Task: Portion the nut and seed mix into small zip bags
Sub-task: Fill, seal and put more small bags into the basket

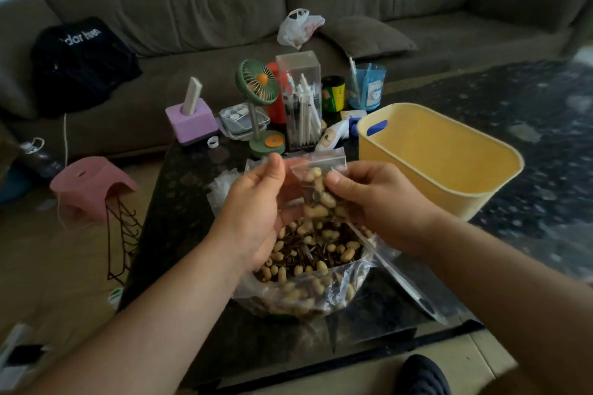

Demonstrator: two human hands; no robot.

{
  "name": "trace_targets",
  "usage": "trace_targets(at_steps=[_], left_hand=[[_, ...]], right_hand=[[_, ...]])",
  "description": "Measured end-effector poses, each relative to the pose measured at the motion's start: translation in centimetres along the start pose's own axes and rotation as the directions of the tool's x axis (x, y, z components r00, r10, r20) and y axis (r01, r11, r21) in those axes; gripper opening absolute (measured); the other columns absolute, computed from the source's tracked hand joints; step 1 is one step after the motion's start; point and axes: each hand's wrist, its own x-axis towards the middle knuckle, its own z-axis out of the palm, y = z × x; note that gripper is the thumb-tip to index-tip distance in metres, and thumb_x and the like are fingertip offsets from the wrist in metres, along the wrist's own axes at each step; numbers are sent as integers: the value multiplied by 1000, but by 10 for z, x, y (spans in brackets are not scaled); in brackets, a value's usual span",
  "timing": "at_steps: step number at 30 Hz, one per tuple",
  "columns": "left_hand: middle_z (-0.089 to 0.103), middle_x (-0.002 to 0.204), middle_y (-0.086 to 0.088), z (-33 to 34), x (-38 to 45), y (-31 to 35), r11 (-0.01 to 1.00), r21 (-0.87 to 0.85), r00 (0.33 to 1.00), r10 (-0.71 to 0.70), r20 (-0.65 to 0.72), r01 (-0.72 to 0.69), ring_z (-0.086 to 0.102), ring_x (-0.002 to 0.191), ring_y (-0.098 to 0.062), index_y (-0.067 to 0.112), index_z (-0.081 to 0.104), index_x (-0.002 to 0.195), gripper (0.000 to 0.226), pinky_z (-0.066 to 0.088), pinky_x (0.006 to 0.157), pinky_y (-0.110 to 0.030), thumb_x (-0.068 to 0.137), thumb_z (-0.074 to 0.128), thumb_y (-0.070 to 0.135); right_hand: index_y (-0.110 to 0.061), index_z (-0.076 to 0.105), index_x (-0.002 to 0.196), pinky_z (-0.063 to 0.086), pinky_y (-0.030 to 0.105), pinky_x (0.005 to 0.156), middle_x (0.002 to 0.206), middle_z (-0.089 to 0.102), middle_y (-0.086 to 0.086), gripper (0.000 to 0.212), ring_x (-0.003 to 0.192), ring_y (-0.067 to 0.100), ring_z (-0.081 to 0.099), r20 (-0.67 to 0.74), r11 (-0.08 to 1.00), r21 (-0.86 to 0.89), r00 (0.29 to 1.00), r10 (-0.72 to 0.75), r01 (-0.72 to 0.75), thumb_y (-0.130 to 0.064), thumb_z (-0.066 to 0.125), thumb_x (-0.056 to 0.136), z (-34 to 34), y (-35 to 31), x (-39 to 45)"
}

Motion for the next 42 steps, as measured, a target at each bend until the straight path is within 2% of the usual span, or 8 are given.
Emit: trace_targets(at_steps=[8, 14, 21, 26, 30, 34, 38, 42], left_hand=[[81, 106, -8, 68, 18, 10, 989, 118, 993, 73, 92, -84, 78, 102, -23, 10, 72, 117, 38, 65, 86, -34, 80, 77, 16], [77, 101, -8, 113, 43, 7, 996, 90, 987, 8, 162, -23, 75, 90, -21, 16, 70, 116, 38, 62, 77, -32, 82, 72, 33], [66, 101, -13, 140, 92, -17, 896, 308, 940, -341, 23, 318, 69, 81, -26, 11, 62, 124, 41, 62, 69, -36, 97, 76, 38], [66, 85, -16, 146, 95, -34, 894, 340, 950, -313, 12, 290, 70, 69, -24, 4, 59, 110, 14, 63, 62, -36, 99, 69, 4], [70, 99, -21, 146, 92, -37, 923, 289, 963, -269, 18, 253, 72, 76, -29, 5, 56, 119, 24, 65, 67, -43, 98, 65, -3], [71, 109, -20, 140, 79, -35, 926, 372, 990, -101, 99, 57, 76, 83, -30, 17, 52, 120, 38, 65, 67, -45, 94, 68, -6], [73, 105, -7, 131, 69, -28, 808, 563, 979, 79, 187, -173, 76, 95, -31, 41, 51, 110, 45, 67, 71, -51, 86, 76, 12], [72, 99, -6, 131, 59, -27, 770, 600, 970, 102, 219, -217, 76, 89, -27, 44, 49, 102, 40, 66, 70, -52, 81, 77, 25]], right_hand=[[-9, 73, 116, 60, 47, 94, 105, 79, 14, 29, 102, 29, 77, -104, 986, 82, 985, -140, 148, -32, 64, 101, -43, -28, 0], [-11, 73, 117, 64, 39, 85, 102, 80, 8, 20, 96, 24, 78, -210, 970, 3, 948, -239, 245, -17, 70, 97, -97, -52, -3], [-23, 73, 112, 59, 29, 75, 94, 80, -4, 15, 88, 13, 78, -270, 972, -181, 943, -195, 149, -22, 72, 97, -142, -46, 4], [-29, 69, 116, 62, 30, 73, 95, 78, -6, 20, 82, 6, 76, -339, 904, -417, 908, -246, 89, -30, 72, 96, -157, -37, 16], [-25, 66, 124, 62, 29, 75, 97, 77, -5, 27, 81, 5, 76, -369, 883, -469, 901, -228, 31, -34, 68, 99, -169, -37, 18], [-37, 52, 131, 49, 16, 57, 95, 65, -13, 40, 73, 3, 67, -285, 592, -795, 942, -175, -131, -41, 71, 96, -168, -42, 9], [-32, 35, 146, 58, 29, 67, 100, 60, -4, 61, 81, 12, 63, -284, 283, -924, 957, -54, -258, -34, 71, 97, -160, -32, 9], [-27, 21, 154, 63, 40, 77, 93, 56, 2, 68, 82, 17, 63, -254, 175, -952, 967, 8, -251, -20, 63, 101, -155, -18, 17]])
